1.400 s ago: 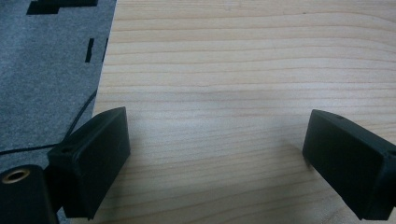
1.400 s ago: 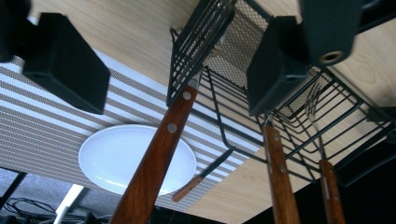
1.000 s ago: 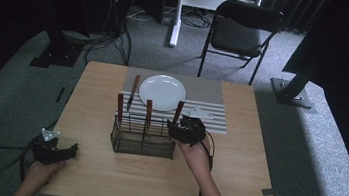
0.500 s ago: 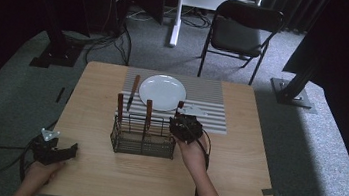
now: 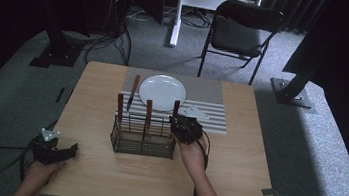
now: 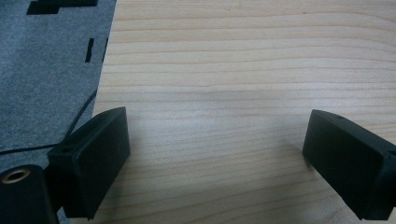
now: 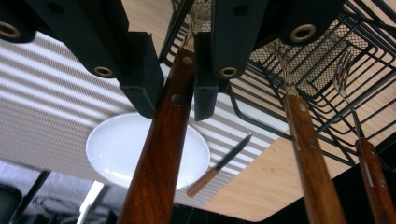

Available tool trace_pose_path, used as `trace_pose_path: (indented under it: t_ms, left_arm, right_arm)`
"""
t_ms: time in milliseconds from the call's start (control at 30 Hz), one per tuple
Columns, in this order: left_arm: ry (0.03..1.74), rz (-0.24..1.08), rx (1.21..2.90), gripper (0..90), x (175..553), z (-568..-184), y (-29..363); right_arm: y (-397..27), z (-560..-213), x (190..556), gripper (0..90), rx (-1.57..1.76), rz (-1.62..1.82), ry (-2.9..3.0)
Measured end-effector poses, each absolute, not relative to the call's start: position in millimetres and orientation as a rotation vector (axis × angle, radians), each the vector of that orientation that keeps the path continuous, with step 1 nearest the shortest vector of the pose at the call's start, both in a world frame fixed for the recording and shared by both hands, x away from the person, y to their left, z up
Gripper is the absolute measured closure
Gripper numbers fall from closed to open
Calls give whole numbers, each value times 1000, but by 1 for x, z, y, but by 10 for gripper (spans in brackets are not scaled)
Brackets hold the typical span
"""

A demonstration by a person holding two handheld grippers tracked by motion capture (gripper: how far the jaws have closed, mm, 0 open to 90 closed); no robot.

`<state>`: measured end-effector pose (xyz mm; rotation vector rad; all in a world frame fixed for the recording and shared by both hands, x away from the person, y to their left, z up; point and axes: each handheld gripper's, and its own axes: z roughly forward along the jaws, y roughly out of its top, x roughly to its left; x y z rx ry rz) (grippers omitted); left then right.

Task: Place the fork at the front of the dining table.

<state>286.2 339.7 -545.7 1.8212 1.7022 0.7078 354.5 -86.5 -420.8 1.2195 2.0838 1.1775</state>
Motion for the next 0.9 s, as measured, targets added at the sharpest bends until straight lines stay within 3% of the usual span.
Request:
trace_pose_path:
  t_ms: [900]
  left_arm:
    - [1702,707,1823,73,286,-546,340]
  right_arm:
    - [-87,-370,325,767,1058,1338,2012]
